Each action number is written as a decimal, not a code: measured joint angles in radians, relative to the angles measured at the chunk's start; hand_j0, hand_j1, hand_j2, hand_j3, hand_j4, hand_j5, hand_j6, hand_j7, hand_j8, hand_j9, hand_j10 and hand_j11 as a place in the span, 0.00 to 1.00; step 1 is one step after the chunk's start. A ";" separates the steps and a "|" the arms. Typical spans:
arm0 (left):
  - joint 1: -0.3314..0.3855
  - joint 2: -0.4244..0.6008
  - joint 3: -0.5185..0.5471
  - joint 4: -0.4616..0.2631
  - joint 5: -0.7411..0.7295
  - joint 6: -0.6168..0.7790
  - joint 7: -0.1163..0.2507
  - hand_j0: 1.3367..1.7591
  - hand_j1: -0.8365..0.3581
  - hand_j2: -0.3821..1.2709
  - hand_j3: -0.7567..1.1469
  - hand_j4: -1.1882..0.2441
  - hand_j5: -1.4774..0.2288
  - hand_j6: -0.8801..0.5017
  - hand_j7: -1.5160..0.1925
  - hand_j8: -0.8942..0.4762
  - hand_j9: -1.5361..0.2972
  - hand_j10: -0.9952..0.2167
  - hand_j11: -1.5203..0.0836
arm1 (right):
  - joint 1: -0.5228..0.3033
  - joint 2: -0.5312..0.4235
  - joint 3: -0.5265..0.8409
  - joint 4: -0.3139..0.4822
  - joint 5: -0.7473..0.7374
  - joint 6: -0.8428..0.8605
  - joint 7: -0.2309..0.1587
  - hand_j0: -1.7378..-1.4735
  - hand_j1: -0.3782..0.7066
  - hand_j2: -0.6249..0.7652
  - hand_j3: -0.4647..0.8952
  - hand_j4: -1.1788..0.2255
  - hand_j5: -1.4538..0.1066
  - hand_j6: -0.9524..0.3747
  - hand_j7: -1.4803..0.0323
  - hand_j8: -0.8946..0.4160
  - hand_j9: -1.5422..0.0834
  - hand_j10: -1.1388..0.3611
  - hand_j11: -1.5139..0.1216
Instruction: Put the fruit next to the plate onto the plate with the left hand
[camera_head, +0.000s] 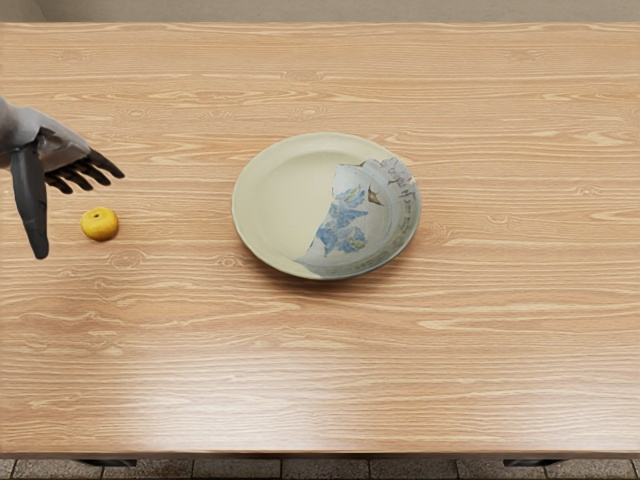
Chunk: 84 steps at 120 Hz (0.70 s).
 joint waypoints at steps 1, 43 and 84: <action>0.000 0.000 0.000 0.000 0.000 0.000 0.000 0.76 0.99 0.23 0.40 0.83 0.86 0.63 0.88 0.65 0.84 0.82 0.94 | 0.000 0.000 0.000 0.000 0.000 0.000 0.000 0.30 0.04 0.45 0.34 0.83 0.92 0.71 0.97 0.68 0.94 0.75 0.92; 0.000 0.030 -0.002 0.033 0.018 0.000 0.000 0.76 0.99 0.23 0.40 0.83 0.86 0.63 0.88 0.65 0.84 0.82 0.94 | -0.007 0.000 -0.007 -0.004 0.001 -0.001 0.001 0.30 0.04 0.45 0.34 0.83 0.92 0.71 0.97 0.68 0.94 0.75 0.92; 0.026 -0.018 -0.188 0.224 0.084 0.000 0.003 0.76 0.99 0.23 0.40 0.83 0.86 0.63 0.89 0.65 0.84 0.82 0.95 | -0.009 0.000 -0.007 -0.004 0.001 -0.001 0.001 0.30 0.04 0.45 0.34 0.83 0.92 0.71 0.97 0.68 0.94 0.75 0.92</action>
